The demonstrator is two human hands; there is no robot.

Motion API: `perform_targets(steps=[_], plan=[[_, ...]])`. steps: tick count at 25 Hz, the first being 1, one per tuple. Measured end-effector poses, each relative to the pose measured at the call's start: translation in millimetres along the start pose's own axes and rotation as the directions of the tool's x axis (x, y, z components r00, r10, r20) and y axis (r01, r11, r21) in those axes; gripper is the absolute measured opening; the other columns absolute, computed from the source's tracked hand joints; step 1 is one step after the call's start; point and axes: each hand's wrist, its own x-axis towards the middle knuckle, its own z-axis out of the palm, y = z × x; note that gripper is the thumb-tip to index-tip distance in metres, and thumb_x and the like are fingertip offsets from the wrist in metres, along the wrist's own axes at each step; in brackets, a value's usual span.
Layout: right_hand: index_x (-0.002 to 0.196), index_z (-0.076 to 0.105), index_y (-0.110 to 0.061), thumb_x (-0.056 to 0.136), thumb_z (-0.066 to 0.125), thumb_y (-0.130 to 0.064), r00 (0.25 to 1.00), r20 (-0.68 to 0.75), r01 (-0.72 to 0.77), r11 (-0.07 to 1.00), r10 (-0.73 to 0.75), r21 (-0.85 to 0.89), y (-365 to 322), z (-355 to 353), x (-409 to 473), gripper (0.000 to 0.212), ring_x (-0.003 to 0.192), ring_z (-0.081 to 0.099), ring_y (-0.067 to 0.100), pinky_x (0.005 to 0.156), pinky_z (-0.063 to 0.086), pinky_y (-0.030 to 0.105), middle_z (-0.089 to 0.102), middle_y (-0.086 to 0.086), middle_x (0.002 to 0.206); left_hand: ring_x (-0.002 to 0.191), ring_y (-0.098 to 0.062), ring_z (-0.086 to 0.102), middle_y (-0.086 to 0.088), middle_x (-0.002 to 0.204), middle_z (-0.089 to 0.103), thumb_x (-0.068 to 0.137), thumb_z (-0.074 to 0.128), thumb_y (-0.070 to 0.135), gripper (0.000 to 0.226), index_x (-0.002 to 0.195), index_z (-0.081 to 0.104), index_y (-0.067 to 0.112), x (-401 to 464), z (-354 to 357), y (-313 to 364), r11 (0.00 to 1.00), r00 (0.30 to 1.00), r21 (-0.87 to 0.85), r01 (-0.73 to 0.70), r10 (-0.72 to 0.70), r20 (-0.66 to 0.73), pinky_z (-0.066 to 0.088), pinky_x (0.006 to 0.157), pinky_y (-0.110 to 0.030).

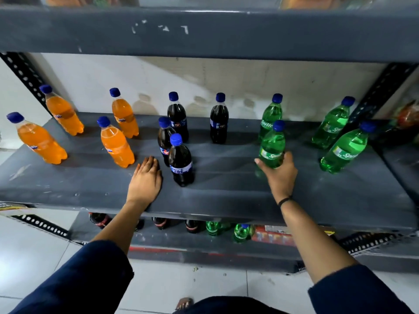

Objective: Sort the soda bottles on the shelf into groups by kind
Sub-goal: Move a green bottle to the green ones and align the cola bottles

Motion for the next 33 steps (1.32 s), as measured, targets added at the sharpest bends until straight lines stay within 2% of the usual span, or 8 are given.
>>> perform_targets(steps=[6, 9, 11, 15, 18, 23, 27, 33], plan=[[0.115, 0.052, -0.008, 0.062, 0.086, -0.030, 0.999, 0.039, -0.032, 0.998, 0.030, 0.057, 19, -18, 8, 0.066, 0.097, 0.065, 0.027, 0.081, 0.049, 0.026, 0.068, 0.012, 0.107, 0.142, -0.033, 0.023, -0.022, 0.150, 0.030, 0.096, 0.037, 0.015, 0.046, 0.139, 0.031, -0.003, -1, -1, 2, 1.000, 1.000, -0.003, 0.001, -0.001, 0.000, 0.015, 0.118, -0.044], [0.131, 0.041, -0.016, 0.054, 0.082, -0.053, 0.974, -0.139, -0.132, 0.946, 0.179, 0.296, 12, -9, -17, 0.095, 0.116, 0.052, 0.020, 0.103, 0.044, 0.040, 0.050, 0.010, 0.131, 0.142, -0.032, 0.022, -0.021, 0.151, 0.029, 0.097, 0.036, 0.016, 0.047, 0.139, 0.030, -0.002, -2, -2, 2, 1.000, 1.000, -0.003, 0.005, -0.005, 0.001, 0.014, 0.118, -0.042], [0.127, 0.043, -0.015, 0.054, 0.078, -0.056, 0.949, -0.221, -0.128, 0.918, 0.223, 0.377, -5, 6, -57, 0.091, 0.110, 0.050, 0.017, 0.102, 0.042, 0.045, 0.047, 0.008, 0.124, 0.142, -0.031, 0.022, -0.021, 0.151, 0.029, 0.097, 0.035, 0.017, 0.047, 0.140, 0.030, -0.002, -2, -2, 3, 1.000, 1.000, -0.006, 0.004, -0.004, 0.003, 0.014, 0.118, -0.041], [0.115, 0.051, -0.021, 0.056, 0.070, -0.070, 0.978, 0.193, 0.045, 0.982, -0.080, 0.184, -47, 58, -129, 0.079, 0.101, 0.054, 0.012, 0.090, 0.047, 0.039, 0.054, -0.005, 0.109, 0.143, -0.030, 0.021, -0.020, 0.152, 0.028, 0.097, 0.034, 0.018, 0.048, 0.140, 0.029, -0.001, -1, -2, 2, 1.000, 1.000, -0.005, -0.008, 0.008, 0.004, 0.014, 0.119, -0.040], [0.120, 0.044, -0.028, 0.046, 0.069, -0.074, 0.933, 0.359, 0.031, 0.999, -0.033, 0.012, -72, 101, -136, 0.091, 0.110, 0.054, 0.011, 0.092, 0.042, 0.042, 0.056, -0.011, 0.117, 0.143, -0.031, 0.019, -0.021, 0.152, 0.026, 0.097, 0.034, 0.018, 0.049, 0.141, 0.027, -0.002, -3, -3, 1, 1.000, 0.999, -0.002, -0.024, 0.024, 0.023, 0.013, 0.118, -0.040], [0.103, 0.046, -0.023, 0.056, 0.078, -0.056, 0.970, 0.243, -0.005, 0.999, 0.015, -0.039, -85, 131, -120, 0.066, 0.103, 0.058, 0.017, 0.085, 0.033, 0.038, 0.063, -0.005, 0.106, 0.144, -0.029, 0.018, -0.020, 0.152, 0.027, 0.096, 0.032, 0.018, 0.048, 0.141, 0.028, -0.002, 0, -1, -4, 1.000, 1.000, -0.018, -0.021, 0.021, 0.015, 0.013, 0.119, -0.040], [0.100, 0.051, -0.022, 0.060, 0.082, -0.047, 0.998, 0.065, -0.021, 0.998, 0.024, -0.052, -67, 109, -90, 0.057, 0.094, 0.063, 0.018, 0.085, 0.041, 0.041, 0.065, -0.007, 0.095, 0.144, -0.030, 0.017, -0.020, 0.152, 0.027, 0.096, 0.031, 0.019, 0.050, 0.141, 0.025, -0.002, 1, 4, -6, 0.999, 0.999, 0.005, -0.036, 0.036, 0.020, 0.013, 0.120, -0.041], [0.111, 0.046, -0.020, 0.049, 0.074, -0.066, 0.996, 0.068, -0.045, 0.993, 0.052, -0.110, -51, 96, -66, 0.083, 0.094, 0.058, 0.009, 0.093, 0.043, 0.043, 0.061, -0.008, 0.103, 0.145, -0.027, 0.013, -0.012, 0.156, 0.022, 0.093, 0.042, 0.039, 0.066, 0.145, 0.018, 0.005, 2, -6, 2, 0.995, 0.998, -0.100, 0.014, -0.009, 0.057, 0.008, 0.120, -0.045]])
